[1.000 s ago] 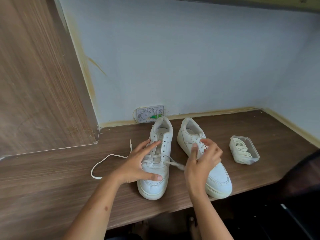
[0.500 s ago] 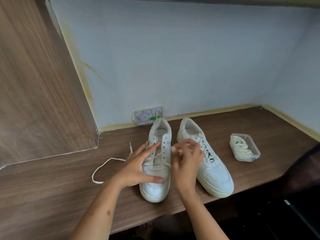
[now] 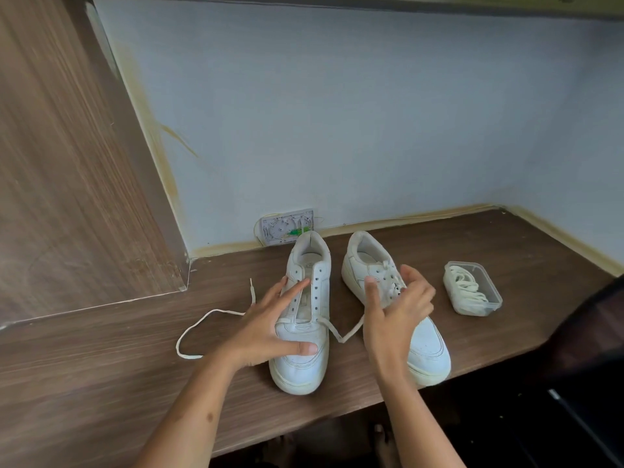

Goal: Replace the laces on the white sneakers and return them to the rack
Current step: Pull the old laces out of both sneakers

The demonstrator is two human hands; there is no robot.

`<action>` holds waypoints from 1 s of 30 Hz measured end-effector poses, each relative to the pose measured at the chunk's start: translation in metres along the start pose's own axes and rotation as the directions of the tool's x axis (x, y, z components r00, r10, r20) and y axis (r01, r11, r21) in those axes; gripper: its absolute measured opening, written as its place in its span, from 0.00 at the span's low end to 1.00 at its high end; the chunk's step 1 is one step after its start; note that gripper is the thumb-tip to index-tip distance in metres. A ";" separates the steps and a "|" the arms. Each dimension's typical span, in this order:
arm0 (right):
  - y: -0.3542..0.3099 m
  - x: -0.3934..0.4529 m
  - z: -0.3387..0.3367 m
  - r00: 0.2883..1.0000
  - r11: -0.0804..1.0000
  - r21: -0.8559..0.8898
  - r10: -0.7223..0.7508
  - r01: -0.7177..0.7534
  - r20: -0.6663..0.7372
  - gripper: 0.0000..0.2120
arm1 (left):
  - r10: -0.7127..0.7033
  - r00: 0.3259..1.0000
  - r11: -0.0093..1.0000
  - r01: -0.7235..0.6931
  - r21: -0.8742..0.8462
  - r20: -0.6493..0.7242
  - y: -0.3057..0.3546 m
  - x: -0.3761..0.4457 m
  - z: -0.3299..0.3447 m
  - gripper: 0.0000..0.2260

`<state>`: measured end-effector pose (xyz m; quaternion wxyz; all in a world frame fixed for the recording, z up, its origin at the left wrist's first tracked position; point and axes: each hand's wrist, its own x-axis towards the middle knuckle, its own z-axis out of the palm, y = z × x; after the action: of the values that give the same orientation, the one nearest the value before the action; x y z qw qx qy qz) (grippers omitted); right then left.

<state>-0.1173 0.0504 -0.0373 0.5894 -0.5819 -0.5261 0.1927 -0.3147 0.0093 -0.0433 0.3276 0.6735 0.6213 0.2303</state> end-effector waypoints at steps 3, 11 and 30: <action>-0.001 -0.001 -0.003 0.990 0.993 -0.051 -0.098 0.104 0.105 0.10 | -0.013 1.000 0.992 0.016 0.128 -0.027 0.005 0.000 0.004 0.43; 0.014 -0.024 0.005 0.686 0.888 -0.146 -0.222 0.435 0.692 0.14 | 0.008 0.982 0.977 0.033 0.210 -0.188 0.009 0.006 0.013 0.43; 0.020 -0.007 -0.012 0.823 0.861 -0.208 -0.332 0.464 0.461 0.09 | -0.055 0.953 0.925 0.160 0.345 -0.297 0.009 0.017 0.024 0.43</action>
<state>-0.1017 0.0436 -0.0555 0.3938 -0.4891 -0.7723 0.0958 -0.2895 0.0222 -0.0544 0.1172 0.6473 0.7298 0.1860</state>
